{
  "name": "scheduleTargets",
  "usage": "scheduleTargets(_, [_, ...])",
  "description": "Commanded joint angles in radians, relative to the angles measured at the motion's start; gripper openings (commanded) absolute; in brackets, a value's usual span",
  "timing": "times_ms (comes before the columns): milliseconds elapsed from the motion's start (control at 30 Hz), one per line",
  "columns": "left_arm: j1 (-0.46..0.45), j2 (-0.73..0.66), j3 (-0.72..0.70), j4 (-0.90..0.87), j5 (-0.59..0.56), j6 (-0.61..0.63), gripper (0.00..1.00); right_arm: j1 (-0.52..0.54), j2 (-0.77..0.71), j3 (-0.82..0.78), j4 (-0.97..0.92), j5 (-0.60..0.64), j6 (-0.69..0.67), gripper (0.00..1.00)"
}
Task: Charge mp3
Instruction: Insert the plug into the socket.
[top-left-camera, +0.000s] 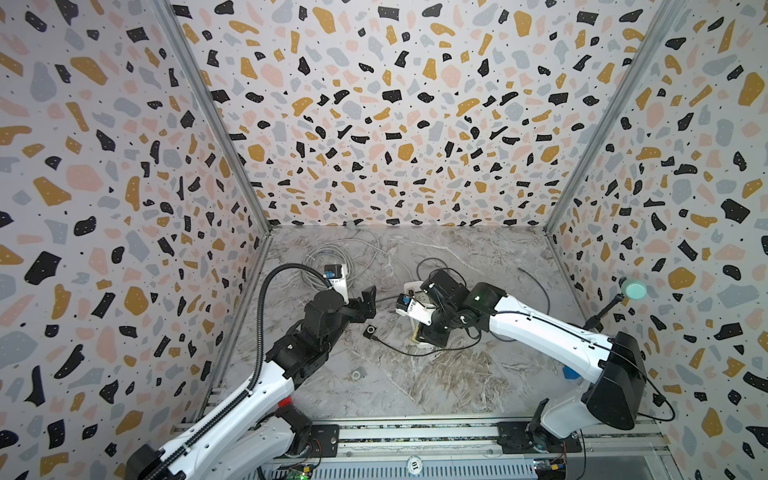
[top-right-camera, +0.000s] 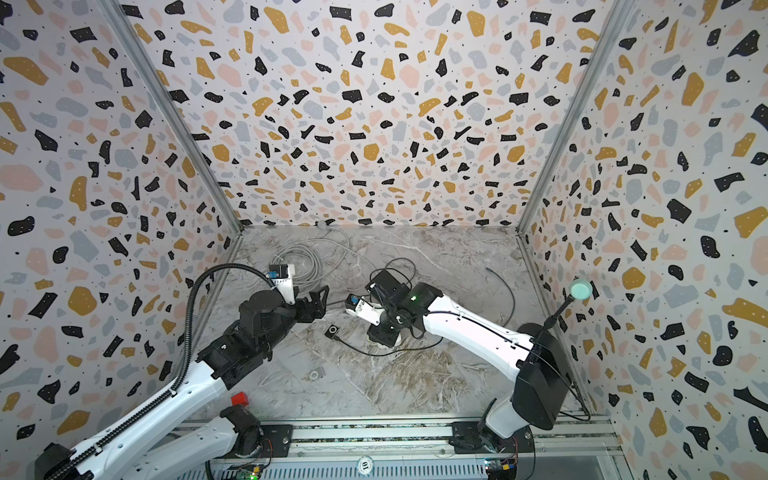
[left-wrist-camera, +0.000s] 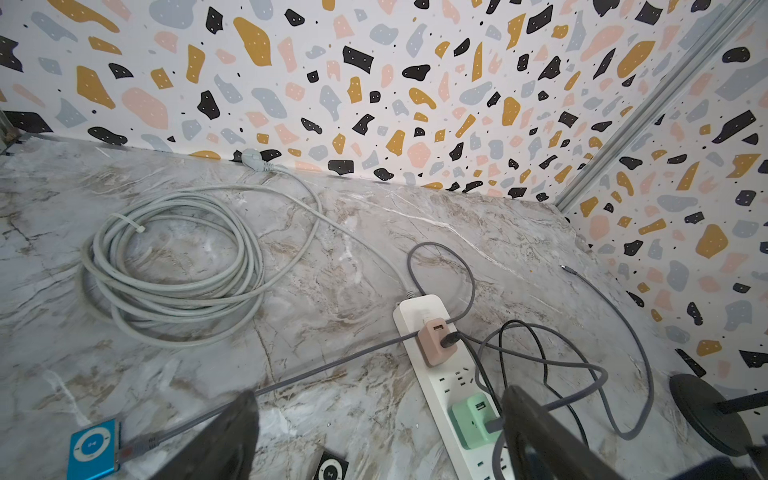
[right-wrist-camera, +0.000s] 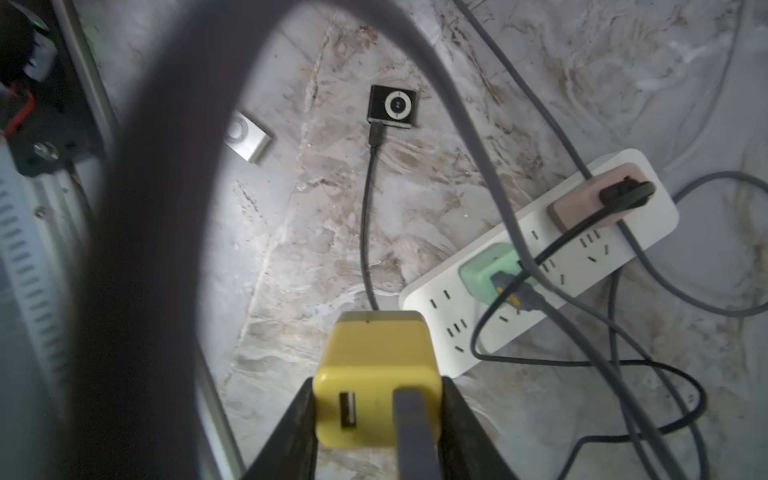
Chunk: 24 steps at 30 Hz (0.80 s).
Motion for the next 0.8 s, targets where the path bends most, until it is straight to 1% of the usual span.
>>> scheduleTargets(0, [0.001,-0.016,-0.015,0.042,-0.009,0.035,0.91,-0.051,-0.042,-0.013,0.021,-0.063,-0.281,0.00])
scheduleTargets(100, [0.002,-0.026,-0.019,0.039,-0.005,0.043,0.91,-0.083,-0.046,-0.012,0.009,-0.148,-0.406,0.00])
scheduleTargets(233, [0.002,-0.043,-0.039,0.037,-0.011,0.036,0.91,-0.106,-0.016,-0.007,-0.015,-0.199,-0.464,0.00])
scheduleTargets(367, [0.001,-0.061,-0.062,0.037,-0.014,0.031,0.91,-0.110,0.019,-0.010,-0.016,-0.226,-0.487,0.00])
scheduleTargets(467, [0.002,-0.071,-0.074,0.038,-0.022,0.031,0.91,-0.113,0.037,-0.021,-0.005,-0.224,-0.496,0.00])
scheduleTargets(600, [0.002,-0.076,-0.088,0.042,-0.025,0.036,0.91,-0.120,0.065,-0.028,0.003,-0.192,-0.514,0.00])
scheduleTargets(767, [0.001,-0.075,-0.102,0.045,-0.021,0.044,0.91,-0.173,0.110,-0.003,0.003,-0.153,-0.537,0.00])
